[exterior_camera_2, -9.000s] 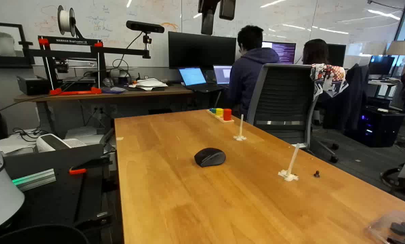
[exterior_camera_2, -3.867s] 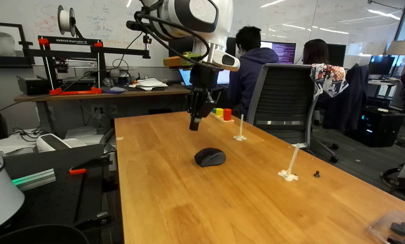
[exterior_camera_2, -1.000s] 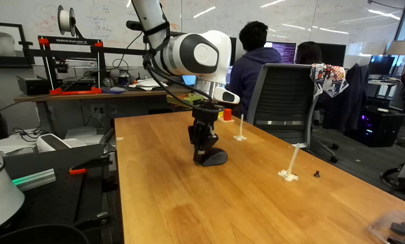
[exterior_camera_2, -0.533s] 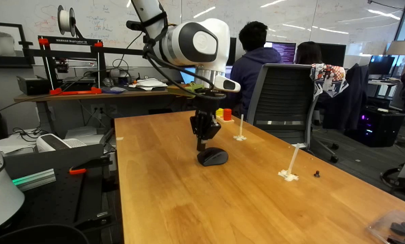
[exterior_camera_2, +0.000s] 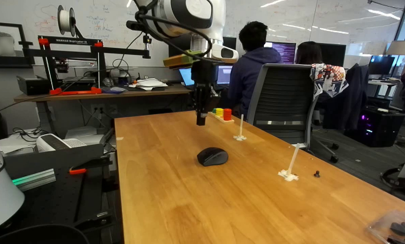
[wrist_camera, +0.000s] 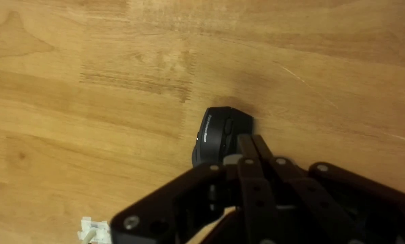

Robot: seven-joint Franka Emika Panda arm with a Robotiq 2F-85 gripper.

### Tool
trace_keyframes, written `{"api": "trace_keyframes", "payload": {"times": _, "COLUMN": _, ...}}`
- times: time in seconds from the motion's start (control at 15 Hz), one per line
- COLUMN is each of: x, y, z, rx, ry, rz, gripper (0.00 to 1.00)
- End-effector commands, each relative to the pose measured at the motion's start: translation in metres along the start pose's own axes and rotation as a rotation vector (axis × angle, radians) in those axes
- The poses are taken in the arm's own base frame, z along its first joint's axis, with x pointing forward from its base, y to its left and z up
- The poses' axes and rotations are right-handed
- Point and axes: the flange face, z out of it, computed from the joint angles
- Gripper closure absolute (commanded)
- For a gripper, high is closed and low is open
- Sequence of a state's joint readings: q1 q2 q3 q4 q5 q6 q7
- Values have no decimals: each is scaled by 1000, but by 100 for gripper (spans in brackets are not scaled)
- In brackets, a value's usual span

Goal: Left click the mouse

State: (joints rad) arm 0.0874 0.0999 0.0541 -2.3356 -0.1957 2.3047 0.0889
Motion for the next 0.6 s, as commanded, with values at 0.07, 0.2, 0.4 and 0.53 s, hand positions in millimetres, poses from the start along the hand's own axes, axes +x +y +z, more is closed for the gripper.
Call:
{"api": "trace_keyframes", "payload": {"times": 0.07, "x": -20, "y": -4, "z": -28, "rx": 77, "ry": -121, "rz": -88, "gripper": 87}}
{"api": "trace_keyframes", "payload": {"times": 0.2, "x": -28, "y": -5, "z": -33, "rx": 105, "ry": -204, "rz": -133, "gripper": 62}}
{"api": "trace_keyframes", "payload": {"times": 0.4, "x": -30, "y": -4, "z": -23, "rx": 91, "ry": -229, "rz": -125, "gripper": 71}}
{"api": "trace_keyframes", "payload": {"times": 0.53, "x": -31, "y": -4, "z": -25, "rx": 98, "ry": -245, "rz": -139, "gripper": 60}}
